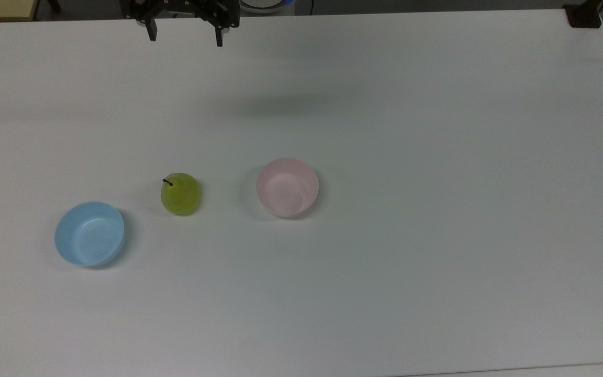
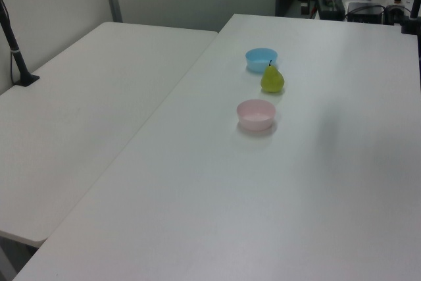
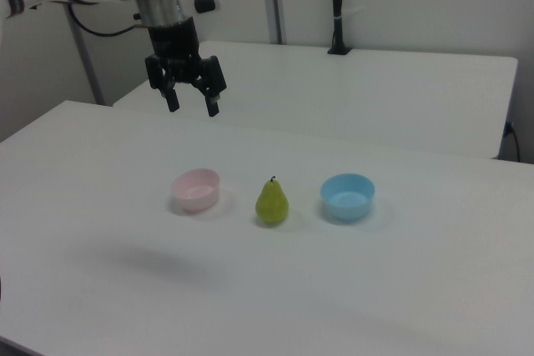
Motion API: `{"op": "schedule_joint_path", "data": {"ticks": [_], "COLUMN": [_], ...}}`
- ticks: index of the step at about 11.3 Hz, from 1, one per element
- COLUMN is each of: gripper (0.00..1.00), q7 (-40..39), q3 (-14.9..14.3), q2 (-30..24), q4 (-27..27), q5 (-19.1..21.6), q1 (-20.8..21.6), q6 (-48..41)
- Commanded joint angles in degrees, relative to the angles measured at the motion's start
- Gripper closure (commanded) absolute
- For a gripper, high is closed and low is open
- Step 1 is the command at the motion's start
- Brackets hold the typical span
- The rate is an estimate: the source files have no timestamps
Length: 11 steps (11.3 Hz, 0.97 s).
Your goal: Place the pear in the bowl
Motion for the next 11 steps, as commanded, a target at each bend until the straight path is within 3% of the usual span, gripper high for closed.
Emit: {"op": "schedule_joint_path", "data": {"ticks": [1,11], "gripper": [0.0,0.0], "q7": [1.1,0.5], "q3": [-0.5,-0.9], "q2": [-1.0,0.0], "q4": [-1.7,-1.7], "q5": [0.2,1.8], "q1": [-0.2,-0.8], "q6": [1.9,6.2]}}
